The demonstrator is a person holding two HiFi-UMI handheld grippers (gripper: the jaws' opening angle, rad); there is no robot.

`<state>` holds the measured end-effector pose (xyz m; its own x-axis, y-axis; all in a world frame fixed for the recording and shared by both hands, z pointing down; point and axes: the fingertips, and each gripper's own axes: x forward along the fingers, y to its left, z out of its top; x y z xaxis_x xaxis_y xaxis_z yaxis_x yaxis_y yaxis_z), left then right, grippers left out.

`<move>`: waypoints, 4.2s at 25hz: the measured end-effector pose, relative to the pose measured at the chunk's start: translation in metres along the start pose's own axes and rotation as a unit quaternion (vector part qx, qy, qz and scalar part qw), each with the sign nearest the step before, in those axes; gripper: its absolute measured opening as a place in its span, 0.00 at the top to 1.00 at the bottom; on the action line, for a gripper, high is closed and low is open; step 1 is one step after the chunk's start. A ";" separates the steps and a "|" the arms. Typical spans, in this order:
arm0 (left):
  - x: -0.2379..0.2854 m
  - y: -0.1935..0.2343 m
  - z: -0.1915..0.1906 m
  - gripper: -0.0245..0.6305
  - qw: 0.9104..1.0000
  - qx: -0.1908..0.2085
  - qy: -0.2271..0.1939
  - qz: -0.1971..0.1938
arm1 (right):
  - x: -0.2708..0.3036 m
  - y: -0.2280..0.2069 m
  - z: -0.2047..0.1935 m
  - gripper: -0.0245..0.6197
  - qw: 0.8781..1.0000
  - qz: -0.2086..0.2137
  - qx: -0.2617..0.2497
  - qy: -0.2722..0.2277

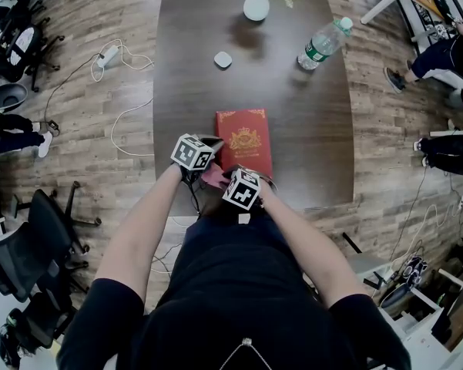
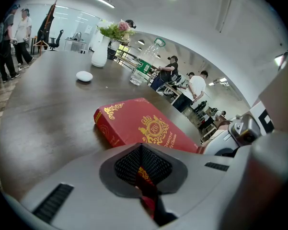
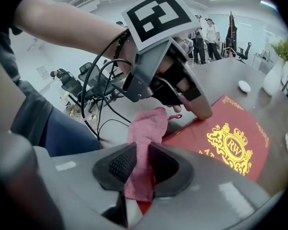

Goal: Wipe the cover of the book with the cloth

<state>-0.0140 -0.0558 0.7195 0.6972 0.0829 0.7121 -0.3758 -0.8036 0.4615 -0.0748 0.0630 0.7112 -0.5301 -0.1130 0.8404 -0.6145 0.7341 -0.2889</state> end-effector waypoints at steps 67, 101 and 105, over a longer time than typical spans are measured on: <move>0.000 0.002 0.001 0.97 1.000 0.002 -0.001 0.017 | -0.100 -0.054 -0.137 0.81 0.988 -0.094 0.119 -0.001; 0.001 0.001 0.002 0.97 1.000 0.005 -0.001 0.017 | -0.056 -0.015 -0.087 0.81 0.999 -0.031 0.030 0.004; 0.000 0.001 0.002 0.97 1.000 0.004 -0.001 0.017 | -0.048 -0.010 -0.075 0.81 1.000 -0.022 0.016 0.004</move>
<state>-0.0132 -0.0582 0.7189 0.6858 0.0550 0.7257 -0.3932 -0.8111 0.4330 0.0005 0.1117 0.7081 -0.4974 -0.1383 0.8564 -0.6556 0.7064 -0.2667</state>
